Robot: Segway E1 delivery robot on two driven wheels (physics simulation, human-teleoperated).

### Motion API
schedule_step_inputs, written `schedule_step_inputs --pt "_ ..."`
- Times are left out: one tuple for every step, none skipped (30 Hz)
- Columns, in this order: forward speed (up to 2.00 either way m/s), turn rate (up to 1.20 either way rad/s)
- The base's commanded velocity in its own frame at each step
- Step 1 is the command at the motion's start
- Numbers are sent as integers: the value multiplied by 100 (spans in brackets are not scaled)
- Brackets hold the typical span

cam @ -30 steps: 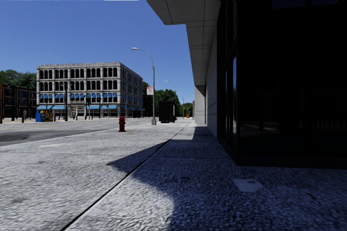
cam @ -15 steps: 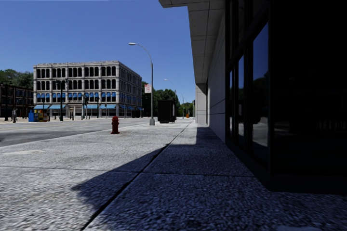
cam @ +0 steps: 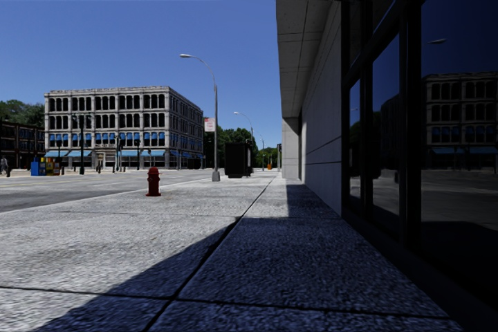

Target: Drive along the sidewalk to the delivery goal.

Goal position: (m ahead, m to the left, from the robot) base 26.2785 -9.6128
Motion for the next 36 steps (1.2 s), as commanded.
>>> schedule_step_inputs --pt "200 0" --pt "200 0" --pt "200 0" --pt "200 0" --pt "200 0" --pt "200 0" --pt "200 0" --pt "200 0" --pt "200 0" --pt "200 0" --pt "200 0" --pt "200 0" --pt "200 0" --pt "200 0" --pt "200 0" --pt "200 0" --pt "200 0" --pt "200 0" --pt "200 0" --pt "200 0" --pt "200 0" --pt "200 0" --pt "200 0" --pt "200 0" --pt "200 0" --pt "200 0" --pt "200 0" --pt "200 0" --pt "200 0" --pt "200 0" --pt "200 0" --pt "200 0" --pt "200 0" --pt "200 0" --pt "200 0" --pt "200 0"
